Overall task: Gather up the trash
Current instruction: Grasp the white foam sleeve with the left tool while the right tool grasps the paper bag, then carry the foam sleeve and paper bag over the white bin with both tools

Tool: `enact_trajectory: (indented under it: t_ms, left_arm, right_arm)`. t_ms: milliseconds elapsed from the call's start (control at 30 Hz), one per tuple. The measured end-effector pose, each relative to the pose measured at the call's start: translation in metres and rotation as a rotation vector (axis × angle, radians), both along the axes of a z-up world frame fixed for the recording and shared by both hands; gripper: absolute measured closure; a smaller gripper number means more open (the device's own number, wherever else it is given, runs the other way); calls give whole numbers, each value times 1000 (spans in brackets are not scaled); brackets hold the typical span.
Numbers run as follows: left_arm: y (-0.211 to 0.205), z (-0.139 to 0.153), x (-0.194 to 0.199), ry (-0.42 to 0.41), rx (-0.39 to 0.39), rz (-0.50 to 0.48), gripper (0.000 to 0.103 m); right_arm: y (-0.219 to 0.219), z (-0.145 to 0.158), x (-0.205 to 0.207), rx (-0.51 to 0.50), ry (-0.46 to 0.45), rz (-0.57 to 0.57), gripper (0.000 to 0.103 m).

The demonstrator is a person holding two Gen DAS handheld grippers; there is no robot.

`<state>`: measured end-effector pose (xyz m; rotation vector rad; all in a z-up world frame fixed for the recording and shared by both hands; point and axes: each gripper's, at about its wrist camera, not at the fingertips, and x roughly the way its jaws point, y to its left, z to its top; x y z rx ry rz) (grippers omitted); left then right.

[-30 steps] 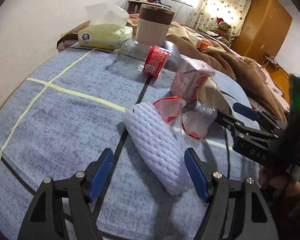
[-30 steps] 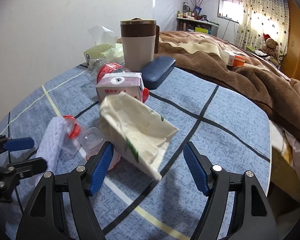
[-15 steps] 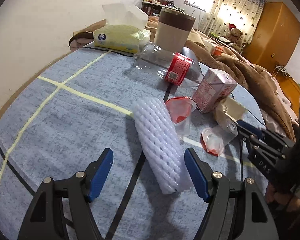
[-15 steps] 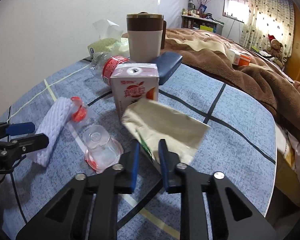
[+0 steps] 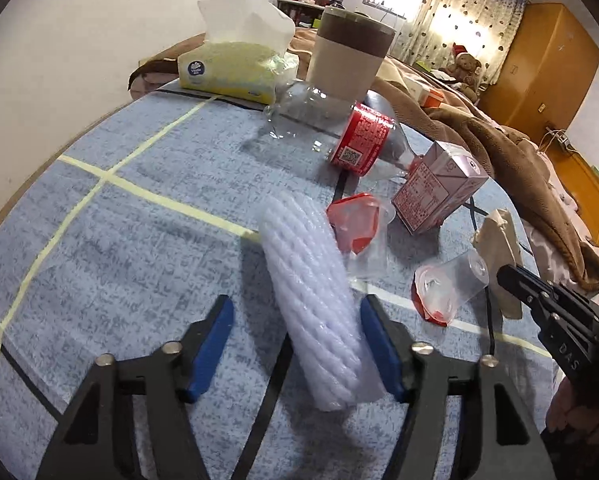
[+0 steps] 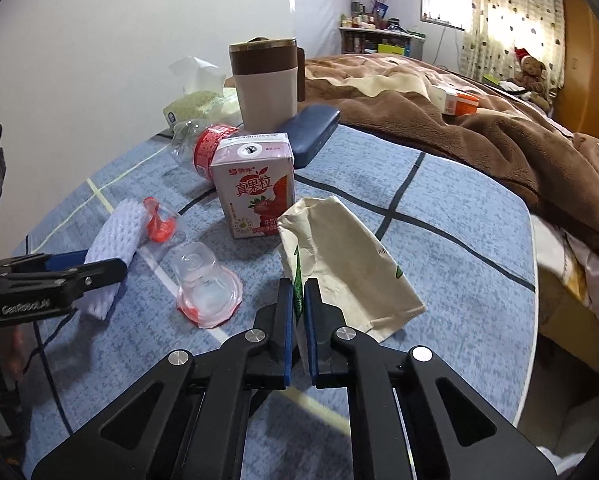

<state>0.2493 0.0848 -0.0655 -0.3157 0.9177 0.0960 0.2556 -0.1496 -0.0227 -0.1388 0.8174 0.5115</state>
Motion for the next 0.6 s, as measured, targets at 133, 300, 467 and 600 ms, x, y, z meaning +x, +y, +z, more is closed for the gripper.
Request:
enact_trajectory:
  t_ms: [133,300,467,600]
  left_arm:
    - [7,-1,2,-2,13,11,66]
    - [6,4,-5,-23,17,-14,72]
    - [-2,12,-18,-65,25,-48,72]
    - [-9,19,-26,-81,28,-74,72]
  right_arm:
    - [-2,1,-6,19,1,-15,97]
    - [-9,5,-13,41,-3,-39,98]
    - [-14,11,-24,69,-16,-61,98]
    - [-18,18,-33,86,-30,-75,98]
